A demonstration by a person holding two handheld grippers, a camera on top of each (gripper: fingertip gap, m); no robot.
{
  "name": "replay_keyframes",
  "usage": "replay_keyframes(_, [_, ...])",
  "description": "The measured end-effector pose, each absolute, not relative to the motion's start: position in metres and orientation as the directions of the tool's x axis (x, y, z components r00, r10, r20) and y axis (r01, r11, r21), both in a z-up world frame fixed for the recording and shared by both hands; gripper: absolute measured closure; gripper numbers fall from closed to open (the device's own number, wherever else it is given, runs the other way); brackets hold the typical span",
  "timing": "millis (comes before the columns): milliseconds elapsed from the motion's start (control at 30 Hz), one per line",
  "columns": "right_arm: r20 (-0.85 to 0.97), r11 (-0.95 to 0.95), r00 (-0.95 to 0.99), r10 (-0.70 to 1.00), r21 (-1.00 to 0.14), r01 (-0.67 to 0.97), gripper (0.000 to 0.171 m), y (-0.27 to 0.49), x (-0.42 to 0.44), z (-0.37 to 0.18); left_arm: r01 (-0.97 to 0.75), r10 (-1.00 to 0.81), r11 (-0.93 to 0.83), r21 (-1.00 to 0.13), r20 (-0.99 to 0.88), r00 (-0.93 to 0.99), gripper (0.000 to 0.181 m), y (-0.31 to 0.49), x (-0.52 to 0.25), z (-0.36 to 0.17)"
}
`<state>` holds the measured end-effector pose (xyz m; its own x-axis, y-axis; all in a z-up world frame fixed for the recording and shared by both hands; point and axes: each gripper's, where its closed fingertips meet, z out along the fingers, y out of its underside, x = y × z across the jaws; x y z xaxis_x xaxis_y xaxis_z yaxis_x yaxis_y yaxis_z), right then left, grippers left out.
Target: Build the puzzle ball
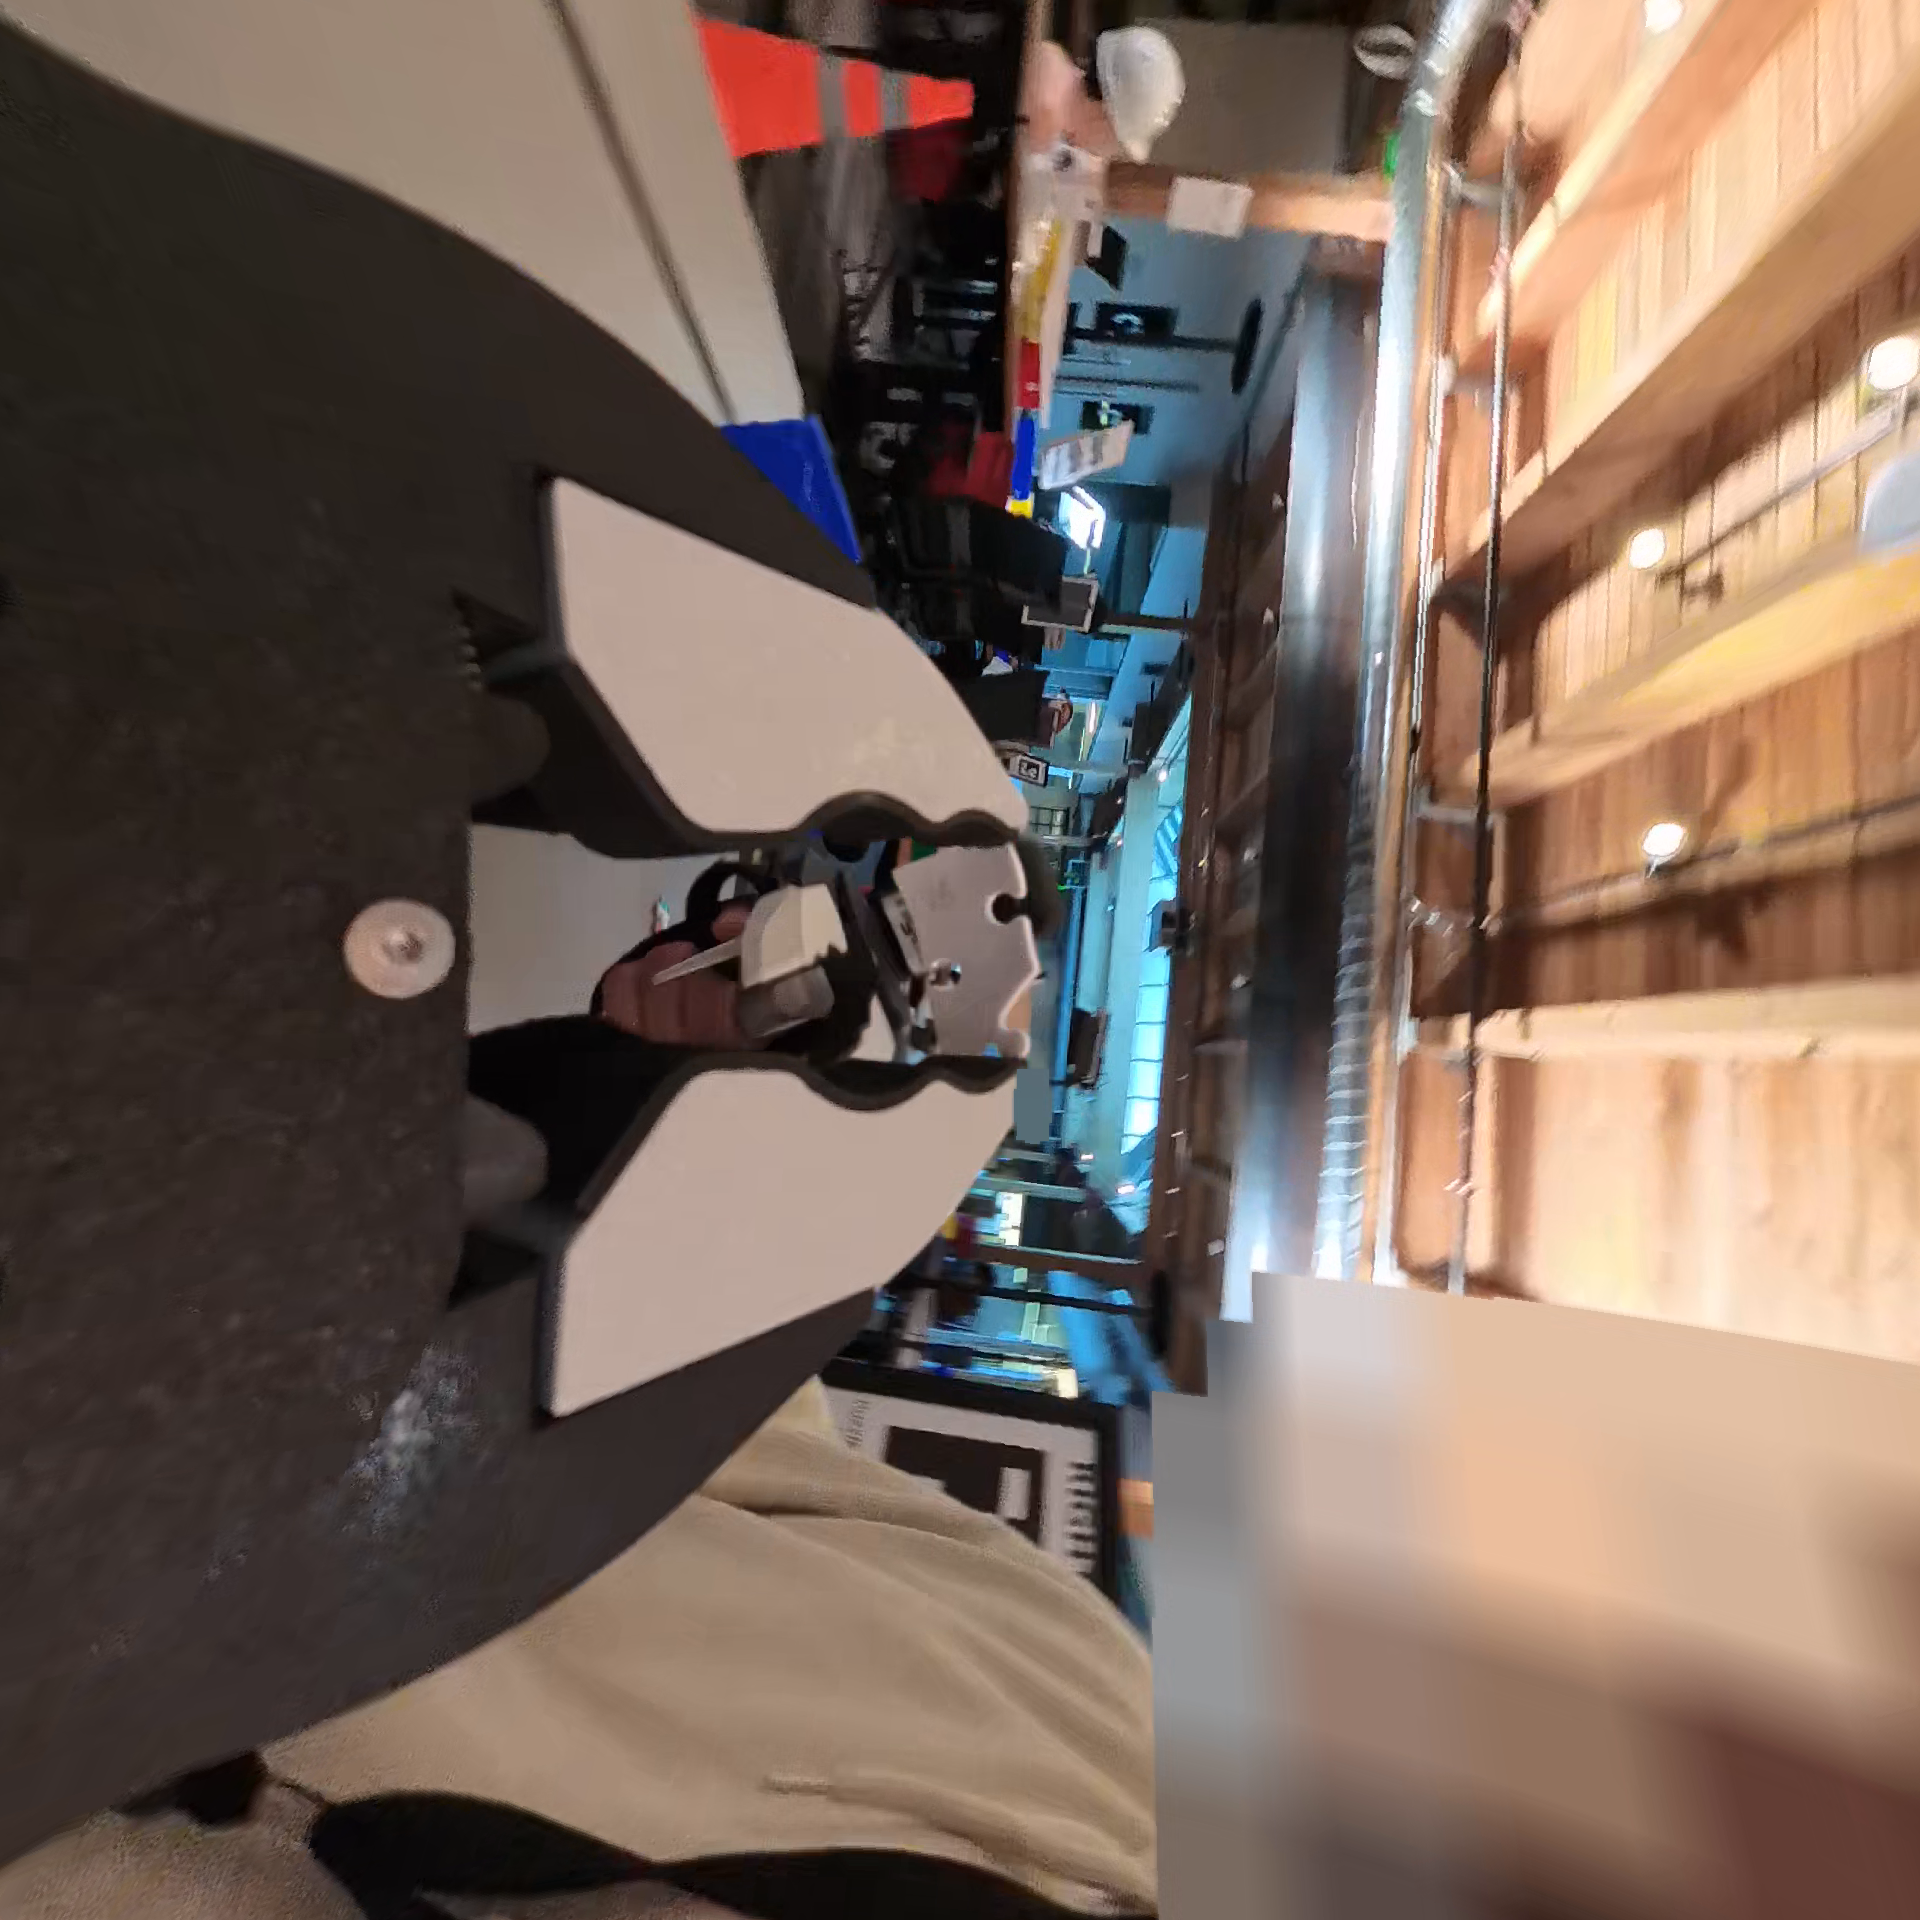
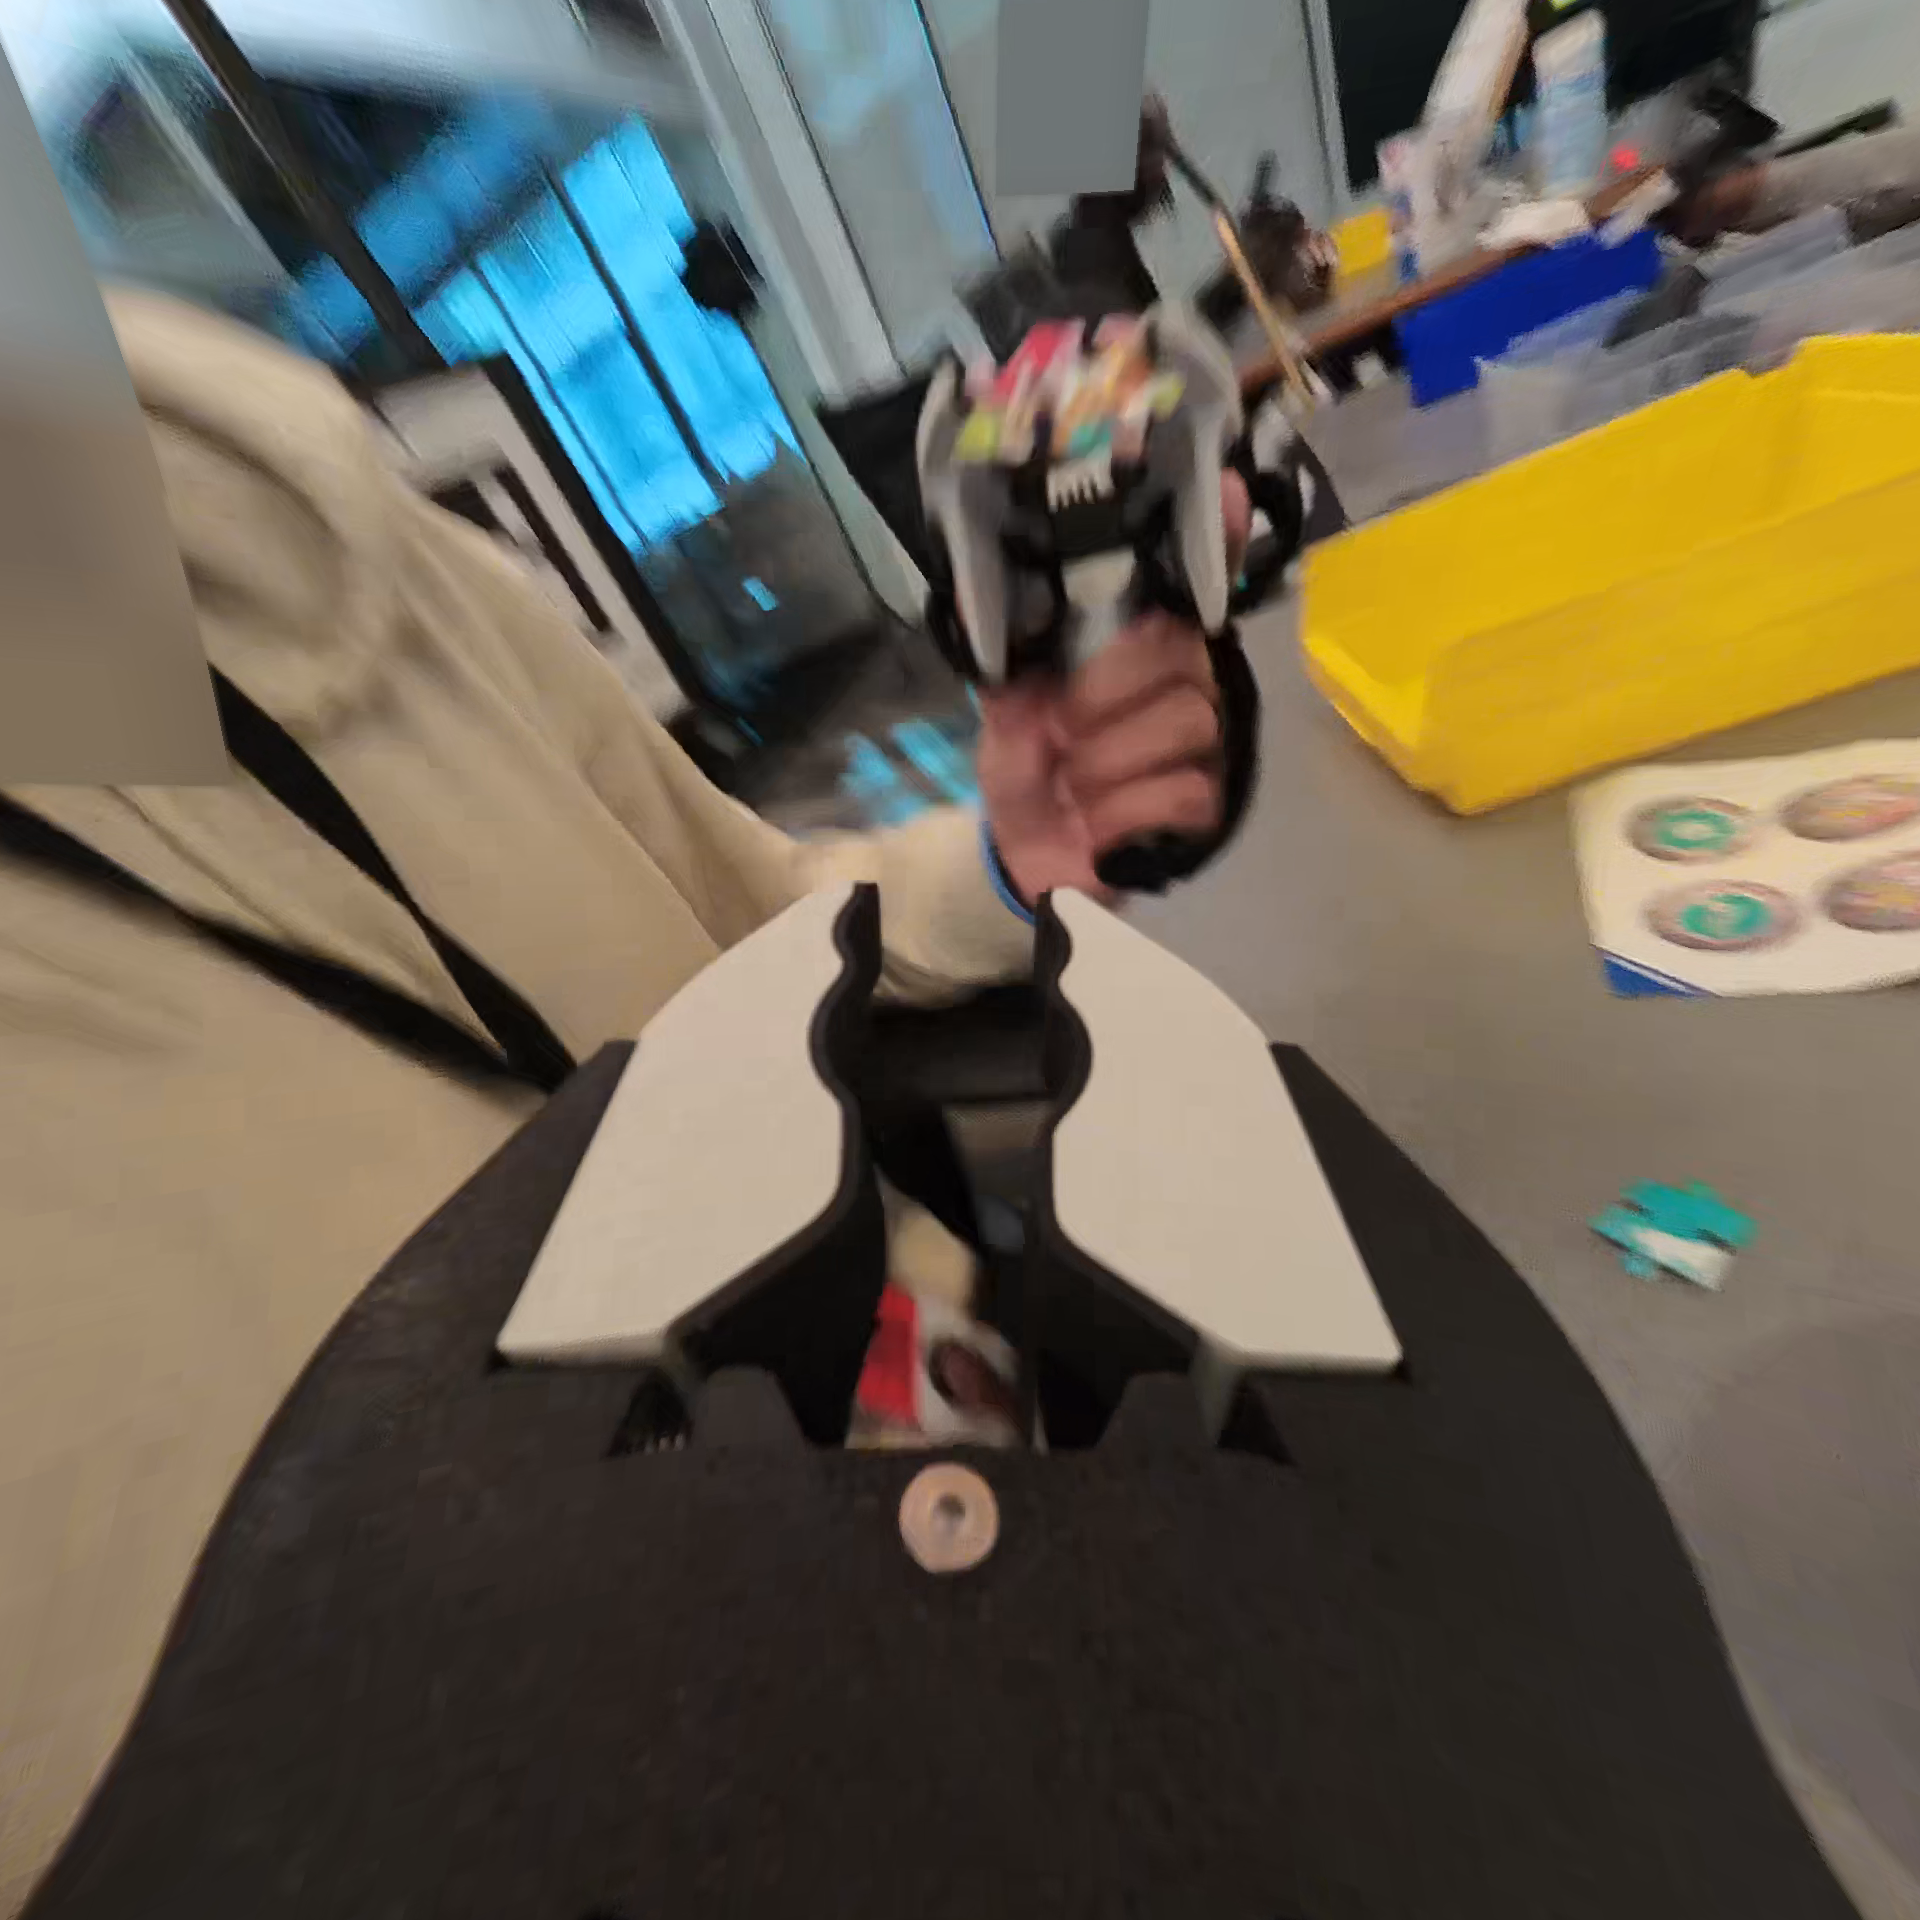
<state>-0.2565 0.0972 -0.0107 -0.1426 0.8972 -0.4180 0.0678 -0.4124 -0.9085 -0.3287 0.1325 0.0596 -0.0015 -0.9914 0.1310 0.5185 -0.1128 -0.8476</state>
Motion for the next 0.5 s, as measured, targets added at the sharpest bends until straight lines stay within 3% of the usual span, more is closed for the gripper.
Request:
replay_keyframes(100, [-0.561, -0.613, -0.319, 0.764, -0.785, -0.089, 0.134, 0.099, -0.237, 0.026, 0.499, -0.996, 0.076, -0.863, -0.087, 0.001, 0.143, 0.111, -0.288, 0.081])
replay_keyframes(200, [-0.638, -0.714, -0.4, 0.658, -0.697, -0.063, 0.127, 0.092, -0.229, 0.036, 0.499, -0.974, 0.18, -0.848, -0.225, -0.031, 0.144, 0.093, -0.252, 0.09])
replay_keyframes(400, [-0.633, -0.823, -0.582, 0.51, -0.556, -0.116, 0.129, 0.087, -0.205, 0.067, 0.529, -0.972, 0.067, -0.846, -0.176, -0.158, 0.143, 0.084, -0.204, 0.08])
replay_keyframes(500, [-0.621, -0.844, -0.619, 0.481, -0.518, -0.136, 0.143, 0.088, -0.194, 0.067, 0.508, -0.971, 0.048, -0.86, -0.16, -0.179, 0.143, 0.08, -0.184, 0.069])
